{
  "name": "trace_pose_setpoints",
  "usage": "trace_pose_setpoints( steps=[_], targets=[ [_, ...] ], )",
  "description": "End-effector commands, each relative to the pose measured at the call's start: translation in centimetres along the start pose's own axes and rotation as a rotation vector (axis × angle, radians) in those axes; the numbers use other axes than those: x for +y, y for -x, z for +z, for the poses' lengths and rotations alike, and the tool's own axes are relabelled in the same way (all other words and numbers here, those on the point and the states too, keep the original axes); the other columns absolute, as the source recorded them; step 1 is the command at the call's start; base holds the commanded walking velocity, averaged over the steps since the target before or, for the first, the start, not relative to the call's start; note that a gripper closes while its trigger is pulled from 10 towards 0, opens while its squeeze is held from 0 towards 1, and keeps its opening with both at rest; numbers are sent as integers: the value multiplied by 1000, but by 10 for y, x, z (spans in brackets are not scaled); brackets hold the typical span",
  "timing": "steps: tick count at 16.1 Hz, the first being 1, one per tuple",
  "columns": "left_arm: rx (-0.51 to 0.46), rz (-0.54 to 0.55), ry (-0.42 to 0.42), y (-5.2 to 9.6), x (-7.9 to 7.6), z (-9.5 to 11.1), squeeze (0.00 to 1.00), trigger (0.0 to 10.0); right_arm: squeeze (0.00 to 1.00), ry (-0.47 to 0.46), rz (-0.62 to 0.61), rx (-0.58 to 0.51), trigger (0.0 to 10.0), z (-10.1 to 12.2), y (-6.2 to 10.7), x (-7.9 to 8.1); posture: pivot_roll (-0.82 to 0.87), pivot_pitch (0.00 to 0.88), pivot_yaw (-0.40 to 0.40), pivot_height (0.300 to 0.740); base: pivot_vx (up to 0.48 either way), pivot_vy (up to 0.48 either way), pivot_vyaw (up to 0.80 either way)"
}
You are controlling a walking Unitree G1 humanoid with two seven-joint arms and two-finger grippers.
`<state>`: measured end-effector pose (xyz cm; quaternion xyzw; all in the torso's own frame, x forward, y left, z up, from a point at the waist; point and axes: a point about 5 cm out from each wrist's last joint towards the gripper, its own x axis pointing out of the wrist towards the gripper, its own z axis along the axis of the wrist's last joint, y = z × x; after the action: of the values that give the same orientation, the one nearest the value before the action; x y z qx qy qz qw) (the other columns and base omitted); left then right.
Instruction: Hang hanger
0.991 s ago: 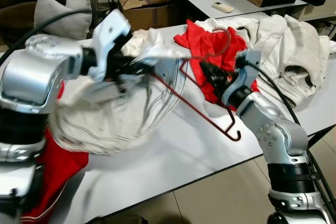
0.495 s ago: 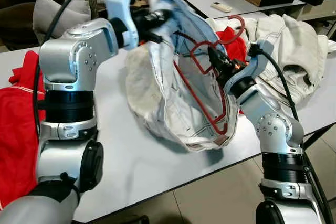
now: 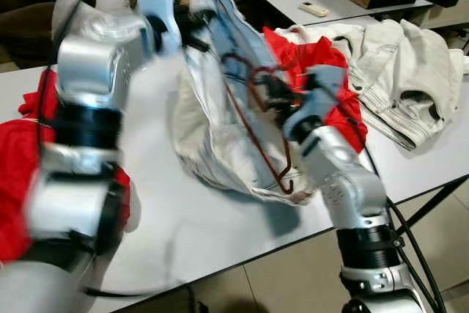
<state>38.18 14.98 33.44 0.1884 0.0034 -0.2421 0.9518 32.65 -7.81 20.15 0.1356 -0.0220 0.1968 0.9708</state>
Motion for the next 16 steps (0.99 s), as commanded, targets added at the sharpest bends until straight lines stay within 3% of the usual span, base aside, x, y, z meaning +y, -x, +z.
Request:
trace_pose_setpoints(
  steps=[1,2,4,5,6,7,8,9,12,13,15,16],
  targets=[
    [21,49,-263,7,18,14,0,0,0,40,-1,-7,10000,4,3,2,-29,0,71,740,0,0,0],
    [111,125,-432,17,41,14,0,0,0,2,33,-16,10000,6,3,8,-24,0,80,740,0,0,0],
    [192,178,-546,29,63,17,0,0,0,-7,97,28,10000,0,-1,14,-7,0,79,740,0,0,0],
    [260,209,-629,43,82,23,0,0,0,6,160,60,10000,-7,-6,24,23,0,72,740,0,0,0],
    [295,203,-662,55,93,30,0,0,0,-57,230,50,10000,-6,-13,38,47,0,67,740,0,0,0],
    [313,129,-658,59,91,32,0,0,0,-146,265,17,10000,0,-18,47,73,0,59,740,0,0,0],
    [308,27,-617,58,81,29,0,0,0,-252,277,-14,10000,5,-21,51,122,0,50,740,0,0,0],
    [302,-19,-593,55,75,26,0,0,0,-268,274,-18,10000,5,-21,50,125,0,51,740,0,0,0],
    [278,-326,-350,26,15,-13,0,0,0,-234,113,4,10000,-14,-16,16,86,0,108,740,0,0,0],
    [263,-357,-286,19,4,-20,0,0,0,-229,68,11,10000,-18,-13,7,67,0,117,740,0,0,0],
    [181,-364,-26,-6,-29,-33,0,0,0,-249,-85,21,10000,-27,-2,-22,25,0,134,740,0,0,0],
    [156,-351,46,-11,-36,-34,0,0,0,-259,-120,23,10000,-29,1,-28,13,0,138,740,0,0,0]
  ],
)
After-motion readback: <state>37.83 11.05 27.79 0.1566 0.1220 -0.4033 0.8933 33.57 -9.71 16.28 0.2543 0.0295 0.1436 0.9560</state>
